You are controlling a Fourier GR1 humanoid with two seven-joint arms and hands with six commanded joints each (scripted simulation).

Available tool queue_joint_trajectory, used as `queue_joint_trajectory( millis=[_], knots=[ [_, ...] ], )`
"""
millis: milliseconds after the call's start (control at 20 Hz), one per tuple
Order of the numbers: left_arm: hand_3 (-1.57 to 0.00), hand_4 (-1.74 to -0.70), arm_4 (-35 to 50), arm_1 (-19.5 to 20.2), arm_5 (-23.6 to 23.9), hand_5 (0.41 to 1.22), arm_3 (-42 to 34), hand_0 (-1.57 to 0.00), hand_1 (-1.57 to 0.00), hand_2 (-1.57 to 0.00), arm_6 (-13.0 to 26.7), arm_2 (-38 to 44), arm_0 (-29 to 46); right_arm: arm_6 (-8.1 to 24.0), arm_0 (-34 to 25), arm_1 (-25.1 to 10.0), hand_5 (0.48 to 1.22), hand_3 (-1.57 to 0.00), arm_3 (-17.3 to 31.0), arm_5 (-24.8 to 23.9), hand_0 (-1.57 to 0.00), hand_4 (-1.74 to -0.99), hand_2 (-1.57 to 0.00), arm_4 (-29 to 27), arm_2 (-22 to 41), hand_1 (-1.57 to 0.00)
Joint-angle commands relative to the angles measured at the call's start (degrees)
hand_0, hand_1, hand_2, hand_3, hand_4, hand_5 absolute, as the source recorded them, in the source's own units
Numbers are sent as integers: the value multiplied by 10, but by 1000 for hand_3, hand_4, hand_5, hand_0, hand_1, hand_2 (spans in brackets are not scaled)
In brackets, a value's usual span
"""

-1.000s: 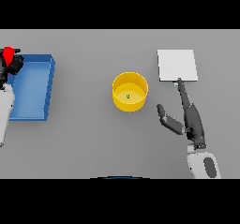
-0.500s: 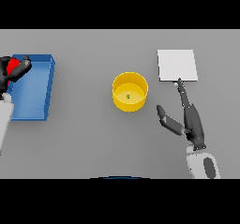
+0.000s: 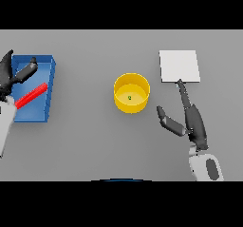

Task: Pick up the red beaker and tilt it to pour out 1 green nut into yellow bowl. Pick up the yellow bowl and place it on the metallic measuring scale.

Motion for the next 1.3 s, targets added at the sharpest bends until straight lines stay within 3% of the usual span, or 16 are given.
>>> queue_joint_trajectory(
  millis=[0,50,250,450,700,900,1250],
  knots=[
    [-65,-773,-3,1,1,655,-3,-82,-67,-69,1,-1,-7,-7,-9,-13,666,1,0,21,1,-1014,1,-3,5,1],
    [-52,-763,-1,2,1,657,-1,-65,-54,-55,-2,1,-5,-3,-19,-26,669,1,5,41,1,-1005,1,3,14,1],
    [-21,-743,1,-2,2,664,-7,-26,-21,-22,-10,-1,-8,34,-111,-116,677,1,30,109,1,-1094,1,82,55,1],
    [-8,-733,-1,1,1,680,-5,-10,-8,-8,-7,-3,-4,19,-191,-164,677,1,71,158,1,-1192,1,155,111,1],
    [-2,-741,-2,-1,1,699,-3,-3,-2,-2,-11,-7,-5,-36,-283,-210,692,1,128,206,1,-1226,1,232,182,1],
    [0,-745,1,8,-1,704,-2,0,0,0,-11,0,-1,-49,-342,-213,711,1,172,232,1,-1215,1,282,234,1],
    [1,-738,2,12,-5,698,-5,1,1,1,-10,-1,-2,-59,-405,-178,727,1,249,282,1,-1238,1,299,280,1]
  ],
)
